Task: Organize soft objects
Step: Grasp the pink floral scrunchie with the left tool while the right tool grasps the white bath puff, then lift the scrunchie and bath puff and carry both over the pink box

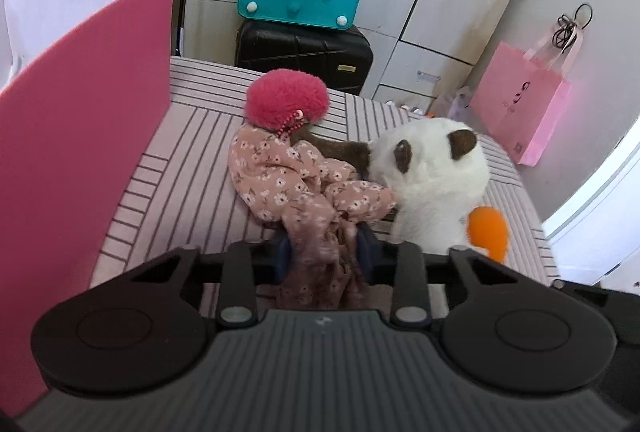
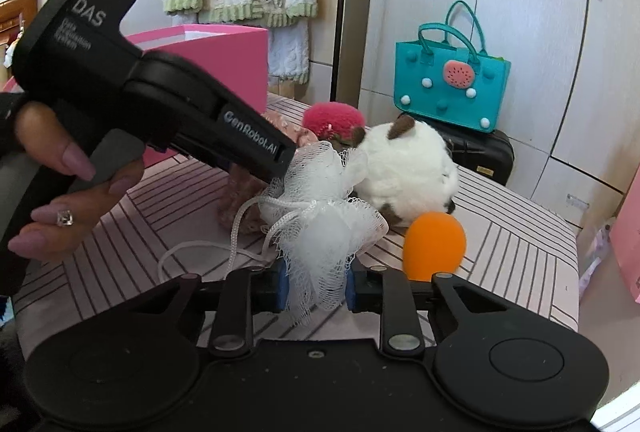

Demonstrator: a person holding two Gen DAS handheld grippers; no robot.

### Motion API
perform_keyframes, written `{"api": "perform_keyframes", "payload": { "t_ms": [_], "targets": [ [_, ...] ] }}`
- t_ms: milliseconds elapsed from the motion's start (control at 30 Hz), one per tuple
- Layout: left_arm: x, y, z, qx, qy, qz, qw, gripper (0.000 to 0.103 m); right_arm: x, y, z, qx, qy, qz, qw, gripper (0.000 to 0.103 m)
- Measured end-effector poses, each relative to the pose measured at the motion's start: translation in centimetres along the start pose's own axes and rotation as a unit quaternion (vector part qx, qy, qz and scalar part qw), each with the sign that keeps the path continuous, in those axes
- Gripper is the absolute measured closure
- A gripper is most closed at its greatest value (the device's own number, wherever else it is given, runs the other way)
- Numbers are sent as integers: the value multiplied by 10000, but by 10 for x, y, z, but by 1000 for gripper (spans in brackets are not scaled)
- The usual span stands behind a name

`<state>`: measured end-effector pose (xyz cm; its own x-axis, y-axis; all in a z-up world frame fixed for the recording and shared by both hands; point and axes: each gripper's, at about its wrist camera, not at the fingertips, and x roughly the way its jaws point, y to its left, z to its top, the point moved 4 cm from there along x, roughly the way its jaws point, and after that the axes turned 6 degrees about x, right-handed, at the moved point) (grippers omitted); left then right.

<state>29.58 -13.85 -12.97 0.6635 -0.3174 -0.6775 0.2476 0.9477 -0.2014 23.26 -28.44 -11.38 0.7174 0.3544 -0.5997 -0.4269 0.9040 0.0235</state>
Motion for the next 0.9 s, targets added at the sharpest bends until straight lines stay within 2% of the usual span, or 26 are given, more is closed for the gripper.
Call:
{"api": "perform_keyframes", "payload": {
  "t_ms": [100,167,400,700,900],
  "targets": [
    [-3,-3,-4,250,-50,230,9994,86,-2,4,1,6,-15,-29,10000,76],
    [-6,-2,-5,240,-55,184,9995,89,-5,5,1,25,-18,-39,10000,77],
    [-27,1,-11,321,-209,189,9991,92,-19,9,0,57,12,-231,9997,77],
    [-56,-4,-20,462,-288,-6,9985,92,-33,10,1,216,64,-277,9994,78],
    [-101,-4,-30,612,-352,-343,9969,92,-45,17,3,434,206,-138,9987,78]
  ]
}}
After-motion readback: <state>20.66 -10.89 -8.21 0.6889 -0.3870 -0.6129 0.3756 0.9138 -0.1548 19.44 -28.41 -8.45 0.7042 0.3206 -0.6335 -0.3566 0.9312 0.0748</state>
